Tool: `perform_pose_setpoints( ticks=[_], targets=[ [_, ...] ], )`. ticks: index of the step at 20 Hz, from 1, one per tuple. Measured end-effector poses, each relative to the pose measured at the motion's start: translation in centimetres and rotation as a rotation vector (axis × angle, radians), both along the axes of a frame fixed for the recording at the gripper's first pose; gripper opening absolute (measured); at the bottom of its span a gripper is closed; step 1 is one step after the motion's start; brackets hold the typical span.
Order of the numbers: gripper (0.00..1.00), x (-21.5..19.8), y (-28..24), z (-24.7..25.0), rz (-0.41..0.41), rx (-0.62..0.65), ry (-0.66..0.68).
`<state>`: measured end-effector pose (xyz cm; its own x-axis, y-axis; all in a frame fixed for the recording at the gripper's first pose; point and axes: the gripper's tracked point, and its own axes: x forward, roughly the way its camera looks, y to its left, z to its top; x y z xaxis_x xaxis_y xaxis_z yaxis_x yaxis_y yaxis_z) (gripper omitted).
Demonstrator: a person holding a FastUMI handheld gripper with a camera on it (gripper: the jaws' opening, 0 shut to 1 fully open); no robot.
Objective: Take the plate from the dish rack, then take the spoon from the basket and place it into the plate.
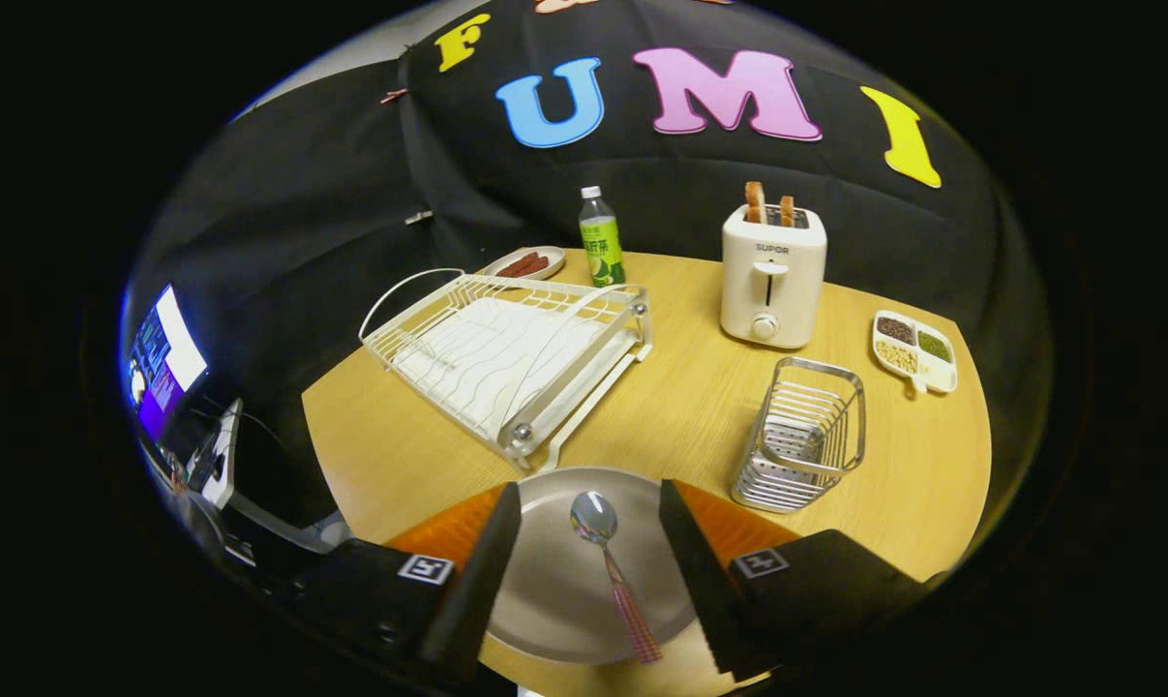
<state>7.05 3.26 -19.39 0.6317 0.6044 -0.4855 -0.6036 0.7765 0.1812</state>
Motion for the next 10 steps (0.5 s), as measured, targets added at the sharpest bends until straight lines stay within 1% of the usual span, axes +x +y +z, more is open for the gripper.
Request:
perform_pose_setpoints(
  ticks=[1,5,10],
  targets=[
    [0.99,0.4,-0.3,1.7,-0.031,0.011,-0.027],
    [0.99,2.3,-2.3,8.2,-0.186,0.053,-0.126],
    [0.99,2.1,-5.7,16.3,-0.417,0.11,-0.247]
  ],
)
